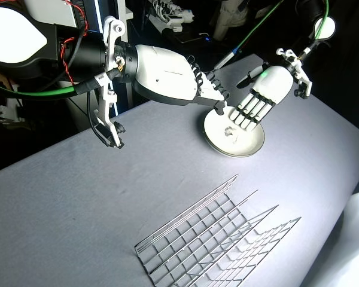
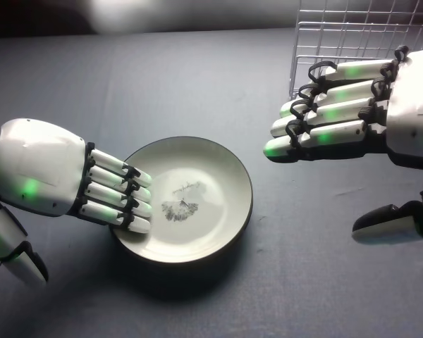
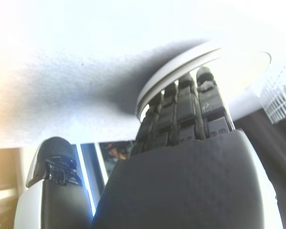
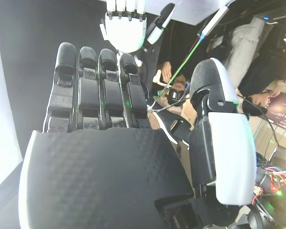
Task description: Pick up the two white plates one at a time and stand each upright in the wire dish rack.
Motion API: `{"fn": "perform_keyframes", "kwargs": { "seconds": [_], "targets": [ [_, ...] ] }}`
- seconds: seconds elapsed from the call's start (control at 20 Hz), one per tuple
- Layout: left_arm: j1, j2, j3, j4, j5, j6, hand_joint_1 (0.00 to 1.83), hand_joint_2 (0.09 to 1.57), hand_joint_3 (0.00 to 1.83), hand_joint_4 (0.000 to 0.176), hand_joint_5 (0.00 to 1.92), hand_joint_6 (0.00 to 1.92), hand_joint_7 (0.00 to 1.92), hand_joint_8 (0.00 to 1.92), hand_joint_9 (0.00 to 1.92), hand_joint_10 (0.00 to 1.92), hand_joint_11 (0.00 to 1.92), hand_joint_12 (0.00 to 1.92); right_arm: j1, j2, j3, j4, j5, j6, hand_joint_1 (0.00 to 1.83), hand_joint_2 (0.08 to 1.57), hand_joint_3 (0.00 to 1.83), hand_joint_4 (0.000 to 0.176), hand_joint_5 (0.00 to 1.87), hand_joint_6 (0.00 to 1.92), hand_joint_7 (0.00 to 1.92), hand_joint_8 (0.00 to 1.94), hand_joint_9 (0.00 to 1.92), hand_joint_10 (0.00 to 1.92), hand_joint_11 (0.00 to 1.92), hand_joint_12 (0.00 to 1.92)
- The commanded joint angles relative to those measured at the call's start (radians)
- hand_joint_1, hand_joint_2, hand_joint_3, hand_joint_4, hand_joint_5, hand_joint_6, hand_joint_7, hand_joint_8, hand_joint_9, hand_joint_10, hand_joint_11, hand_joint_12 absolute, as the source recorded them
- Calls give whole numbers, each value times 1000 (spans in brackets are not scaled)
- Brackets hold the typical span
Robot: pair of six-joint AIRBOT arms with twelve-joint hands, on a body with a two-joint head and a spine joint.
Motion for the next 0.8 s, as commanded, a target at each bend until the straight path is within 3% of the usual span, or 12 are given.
{"fn": "perform_keyframes", "kwargs": {
  "seconds": [0.0, 0.15, 0.3, 0.4, 0.6, 0.75],
  "targets": [
    [10, -11, 0, -17, -1, 0, 0, 1095, 4, 0, 0, 0, 0, 0, 0, 0, 0, 0, 14, 4, -4, 41, 83, 2, 355, 1218, 3, 0, 231, 3, 206, 3, 188, 4, 0, 590],
    [25, -17, 1, -14, 10, 0, 0, 1102, 7, 0, 0, 0, 0, 0, 0, 0, 0, 0, 14, 5, -3, 39, 95, 2, 395, 1209, 0, 0, 277, 7, 238, 8, 212, 9, 0, 642],
    [39, -21, 1, -14, 16, 4, 0, 1101, 6, 0, 0, 0, 0, 0, 0, 0, 0, 0, 14, 4, -3, 33, 112, -13, 350, 1231, 2, 0, 234, 0, 198, 0, 170, 1, 0, 511],
    [43, -23, 1, -14, 18, 9, 0, 1106, 7, 0, 0, 0, 0, 0, 0, 0, 0, 0, 14, 5, -2, 24, 112, -13, 371, 1225, 0, 0, 243, 2, 210, 3, 187, 5, 0, 561],
    [50, -34, 6, -14, 30, 14, 0, 1103, 5, 0, 0, 0, 0, 0, 0, 0, 0, 0, 14, 4, 20, -133, 129, -16, 319, 1229, 2, 0, 243, 3, 220, 3, 181, 1, 0, 517],
    [53, -57, 7, -17, 48, 14, 0, 1114, 9, 0, 0, 0, 0, 0, 0, 0, 0, 0, 22, -5, 50, -208, 129, -17, 326, 1219, 0, 0, 246, 0, 223, 0, 199, 3, 0, 587]
  ]
}}
